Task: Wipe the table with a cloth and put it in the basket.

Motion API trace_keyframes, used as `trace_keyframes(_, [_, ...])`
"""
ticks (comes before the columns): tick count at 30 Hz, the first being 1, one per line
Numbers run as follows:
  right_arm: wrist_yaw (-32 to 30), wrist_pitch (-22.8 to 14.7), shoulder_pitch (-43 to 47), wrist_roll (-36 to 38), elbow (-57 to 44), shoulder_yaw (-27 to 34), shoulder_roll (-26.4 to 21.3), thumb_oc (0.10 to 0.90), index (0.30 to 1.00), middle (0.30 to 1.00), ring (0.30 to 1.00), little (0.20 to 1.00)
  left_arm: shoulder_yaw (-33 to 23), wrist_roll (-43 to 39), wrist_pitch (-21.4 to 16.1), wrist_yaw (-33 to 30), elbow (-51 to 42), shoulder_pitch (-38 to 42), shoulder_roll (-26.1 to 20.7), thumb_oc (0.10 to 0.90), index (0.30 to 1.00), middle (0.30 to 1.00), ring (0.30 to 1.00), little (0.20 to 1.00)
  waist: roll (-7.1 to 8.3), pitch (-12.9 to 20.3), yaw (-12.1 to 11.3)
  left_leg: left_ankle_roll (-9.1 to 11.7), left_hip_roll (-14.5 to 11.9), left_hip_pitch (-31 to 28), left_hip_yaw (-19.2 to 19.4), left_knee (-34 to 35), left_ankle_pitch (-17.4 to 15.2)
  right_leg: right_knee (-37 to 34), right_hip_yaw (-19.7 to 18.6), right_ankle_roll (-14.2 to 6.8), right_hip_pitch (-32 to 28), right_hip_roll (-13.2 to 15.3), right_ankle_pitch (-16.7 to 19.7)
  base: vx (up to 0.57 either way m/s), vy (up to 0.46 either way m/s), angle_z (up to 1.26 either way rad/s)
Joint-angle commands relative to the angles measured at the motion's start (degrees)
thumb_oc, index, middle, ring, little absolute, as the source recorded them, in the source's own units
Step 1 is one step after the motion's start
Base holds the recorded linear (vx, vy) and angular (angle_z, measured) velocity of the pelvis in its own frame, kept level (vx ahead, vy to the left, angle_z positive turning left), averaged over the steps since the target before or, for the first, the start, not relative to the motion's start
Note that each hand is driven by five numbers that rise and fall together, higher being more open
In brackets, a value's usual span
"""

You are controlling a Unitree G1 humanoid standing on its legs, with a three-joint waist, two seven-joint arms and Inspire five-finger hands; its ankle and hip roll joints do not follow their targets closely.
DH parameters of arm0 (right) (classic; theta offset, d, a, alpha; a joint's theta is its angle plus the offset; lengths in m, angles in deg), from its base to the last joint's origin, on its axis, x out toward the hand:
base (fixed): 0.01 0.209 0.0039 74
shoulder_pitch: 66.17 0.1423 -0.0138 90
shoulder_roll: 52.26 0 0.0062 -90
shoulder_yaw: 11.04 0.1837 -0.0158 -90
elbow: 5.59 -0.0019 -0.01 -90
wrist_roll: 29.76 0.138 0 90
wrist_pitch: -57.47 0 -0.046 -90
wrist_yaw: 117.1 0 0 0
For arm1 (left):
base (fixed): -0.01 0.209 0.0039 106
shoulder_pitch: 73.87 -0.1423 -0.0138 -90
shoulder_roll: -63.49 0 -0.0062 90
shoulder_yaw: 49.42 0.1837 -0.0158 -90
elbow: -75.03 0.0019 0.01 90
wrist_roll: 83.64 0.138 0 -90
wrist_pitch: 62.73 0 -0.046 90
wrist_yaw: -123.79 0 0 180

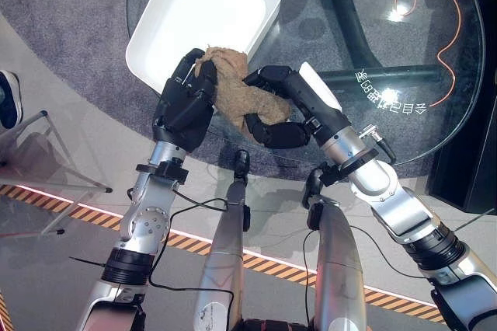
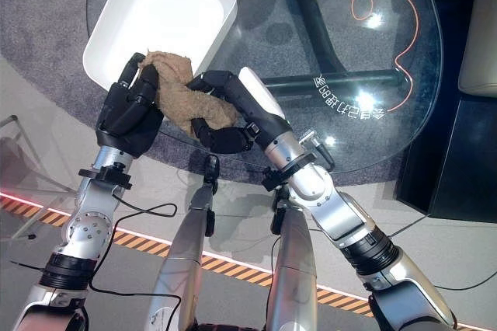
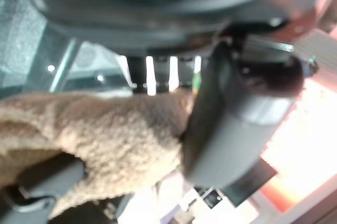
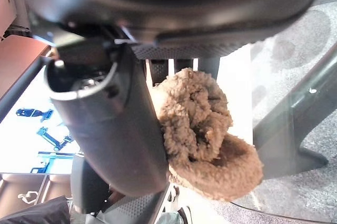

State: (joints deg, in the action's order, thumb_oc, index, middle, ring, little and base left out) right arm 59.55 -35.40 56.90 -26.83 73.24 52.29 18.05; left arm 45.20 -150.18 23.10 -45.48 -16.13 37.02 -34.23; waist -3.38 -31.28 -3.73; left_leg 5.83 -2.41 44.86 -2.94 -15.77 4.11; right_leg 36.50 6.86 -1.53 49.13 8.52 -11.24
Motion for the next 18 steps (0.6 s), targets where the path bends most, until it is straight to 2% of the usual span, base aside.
trace_keyframes(1, [-0.6, -6.5, 9.7, 2.0, -8.5, 0.8, 3.6, 0.1, 0.3, 0.3, 0.3, 0.2, 4.0, 0.9, -1.5, 7.4, -8.9, 4.1, -0.2, 0.1, 0.3, 0.3, 0.3, 0.2, 0.02, 1.5, 0.3, -4.3, 5.1, -2.4, 2.7, -4.6, -4.3, -10.4, 2.9, -2.1, -4.9, -3.4, 7.6, 0.0, 0.0, 0.0])
trace_keyframes(9, [-0.5, -6.0, 10.1, 1.8, -8.6, 0.8, 3.9, 0.1, 0.3, 0.3, 0.3, 0.2, 3.9, 1.0, -1.7, 6.9, -9.0, 4.5, 0.0, 0.1, 0.3, 0.3, 0.3, 0.2, 0.03, 1.5, 0.3, -4.3, 5.2, -2.5, 2.7, -4.3, -4.2, -10.6, 2.8, -2.1, -5.0, -3.5, 7.6, 0.0, 0.0, 0.0])
trace_keyframes(17, [-1.1, -5.9, 9.4, 2.1, -8.7, 1.0, 4.5, 0.1, 0.3, 0.3, 0.3, 0.2, 3.6, 1.2, -3.8, 6.1, -9.2, 4.0, 0.8, 0.1, 0.3, 0.3, 0.3, 0.2, 0.15, 1.5, 0.3, -4.3, 5.3, -2.7, 2.7, -4.1, -4.2, -10.9, 2.8, -2.1, -5.1, -3.6, 7.6, 0.0, 0.0, 0.0])
trace_keyframes(18, [-1.3, -6.0, 9.3, 2.3, -8.5, 1.1, 4.6, 0.375, 0.535, 0.535, 0.535, 0.475, 3.5, 1.1, -3.9, 6.0, -9.2, 4.1, 1.0, 0.1, 0.3, 0.3, 0.3, 0.2, 0.19, 1.5, 0.3, -4.3, 5.3, -2.7, 2.7, -4.1, -4.2, -10.9, 2.8, -2.1, -5.2, -3.7, 7.6, 0.0, 0.0, 0.0])
